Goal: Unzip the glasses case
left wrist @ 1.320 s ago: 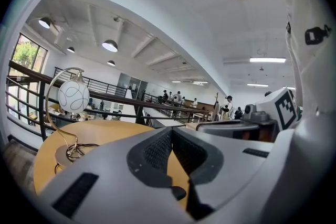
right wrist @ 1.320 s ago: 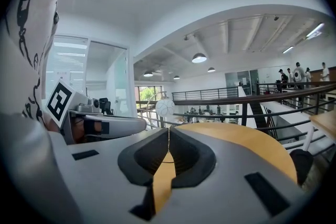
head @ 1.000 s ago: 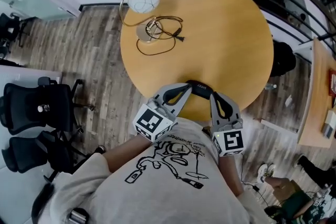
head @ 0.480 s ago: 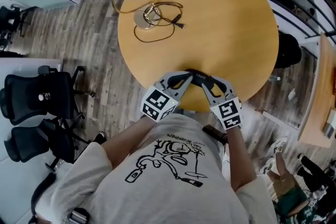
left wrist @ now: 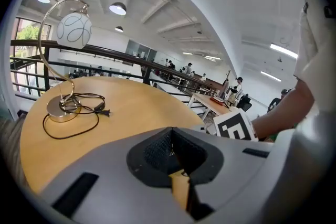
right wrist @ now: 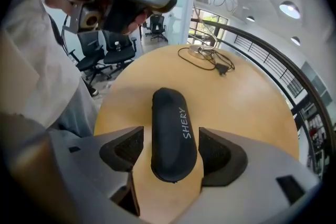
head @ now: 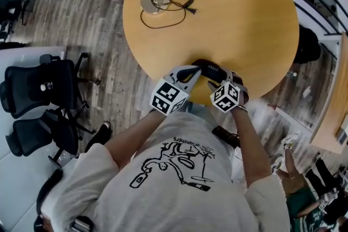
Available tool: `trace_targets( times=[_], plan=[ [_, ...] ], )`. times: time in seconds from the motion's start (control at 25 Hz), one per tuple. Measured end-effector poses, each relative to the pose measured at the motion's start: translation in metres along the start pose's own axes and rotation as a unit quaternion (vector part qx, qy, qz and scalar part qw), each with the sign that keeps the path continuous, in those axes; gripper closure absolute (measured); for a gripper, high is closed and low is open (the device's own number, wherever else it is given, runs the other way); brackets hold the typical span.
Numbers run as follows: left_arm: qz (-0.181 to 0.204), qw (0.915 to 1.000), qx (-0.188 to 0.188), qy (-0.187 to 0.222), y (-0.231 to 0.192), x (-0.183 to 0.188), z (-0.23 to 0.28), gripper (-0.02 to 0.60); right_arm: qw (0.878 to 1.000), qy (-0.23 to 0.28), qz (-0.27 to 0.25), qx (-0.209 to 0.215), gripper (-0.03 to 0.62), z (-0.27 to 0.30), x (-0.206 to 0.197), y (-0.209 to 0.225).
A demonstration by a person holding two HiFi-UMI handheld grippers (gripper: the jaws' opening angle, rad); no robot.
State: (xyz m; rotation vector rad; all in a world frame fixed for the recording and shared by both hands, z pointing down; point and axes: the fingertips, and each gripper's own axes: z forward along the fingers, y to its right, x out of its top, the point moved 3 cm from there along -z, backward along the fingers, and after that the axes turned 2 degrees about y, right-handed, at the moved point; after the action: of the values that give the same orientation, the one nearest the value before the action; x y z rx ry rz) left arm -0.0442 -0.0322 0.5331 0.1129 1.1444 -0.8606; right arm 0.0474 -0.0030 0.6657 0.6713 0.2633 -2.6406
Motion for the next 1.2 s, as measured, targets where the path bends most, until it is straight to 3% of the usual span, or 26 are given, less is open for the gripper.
trace_targets(
  times=[0.44, 0.76, 0.88, 1.0, 1.2],
  plan=[
    [-0.024, 0.9997, 0.002, -0.009, 0.004, -0.02, -0.013, 0.574, 0.997, -0.047, -0.057, -0.025, 0.28, 0.031, -0.012, 0.001],
    [-0.046, 0.9983, -0.029, 0.018, 0.012, -0.007, -0.019, 0.572, 0.998, 0.016, 0.021, -0.061, 0.281, -0.013, 0.014, 0.015],
    [-0.093, 0.9937, -0.049, 0.039, 0.017, 0.006, -0.02, 0.554, 0.994, 0.049, 0.057, -0.082, 0.281, -0.046, 0.032, 0.024],
    [-0.16, 0.982, -0.071, 0.07, 0.021, 0.021, -0.019, 0.377, 0.987, 0.089, 0.089, -0.102, 0.283, -0.08, 0.05, 0.031],
    [-0.26, 0.957, -0.089, 0.093, 0.021, 0.035, -0.014, 0.327, 0.971, 0.161, 0.136, -0.117, 0.283, -0.127, 0.083, 0.028]
  ],
)
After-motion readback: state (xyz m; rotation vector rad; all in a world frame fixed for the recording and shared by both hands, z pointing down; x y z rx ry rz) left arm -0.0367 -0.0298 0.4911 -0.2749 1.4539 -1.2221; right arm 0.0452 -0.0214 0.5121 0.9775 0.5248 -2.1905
